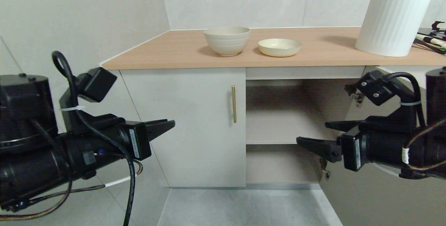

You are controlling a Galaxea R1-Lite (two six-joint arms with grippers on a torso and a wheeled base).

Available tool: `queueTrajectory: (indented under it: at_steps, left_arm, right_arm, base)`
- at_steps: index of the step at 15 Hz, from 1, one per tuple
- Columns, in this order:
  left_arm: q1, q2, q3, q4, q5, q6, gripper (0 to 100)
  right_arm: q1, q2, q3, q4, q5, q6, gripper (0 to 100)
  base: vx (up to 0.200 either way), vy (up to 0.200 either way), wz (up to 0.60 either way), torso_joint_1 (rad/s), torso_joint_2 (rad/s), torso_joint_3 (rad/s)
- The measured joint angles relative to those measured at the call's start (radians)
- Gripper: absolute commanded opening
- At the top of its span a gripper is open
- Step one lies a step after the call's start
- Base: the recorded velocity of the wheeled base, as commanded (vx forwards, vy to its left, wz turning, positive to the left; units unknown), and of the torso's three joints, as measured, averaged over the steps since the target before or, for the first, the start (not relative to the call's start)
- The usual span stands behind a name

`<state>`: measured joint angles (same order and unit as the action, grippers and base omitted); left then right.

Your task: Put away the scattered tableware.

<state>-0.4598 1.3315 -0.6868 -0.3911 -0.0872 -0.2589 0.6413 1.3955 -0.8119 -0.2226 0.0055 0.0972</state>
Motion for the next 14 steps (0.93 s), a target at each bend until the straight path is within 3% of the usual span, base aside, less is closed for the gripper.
queueTrajectory:
  at_steps: [3,13,14]
  left_arm:
    - [0.020,-0.018,-0.011,-0.004,-0.030,-0.002,100]
    - [0.053,-0.005,-0.011,-0.002,-0.031,0.005,100]
    - [0.054,-0.005,-0.013,0.002,-0.032,0.005,100]
  right_arm:
    - [-0.001,0.049,-0.059,0.036,-0.001,0.095,100]
    - [-0.010,0.065,-0.059,0.038,-0.032,0.102,100]
    - [-0.010,0.065,-0.059,0.037,-0.032,0.102,100]
  base:
    - [0.000,0.000,0.00,0.000,0.00,0.000]
    - [0.000,0.000,0.00,0.000,0.00,0.000]
    - [0.200,0.000,0.00,0.002,0.00,0.002]
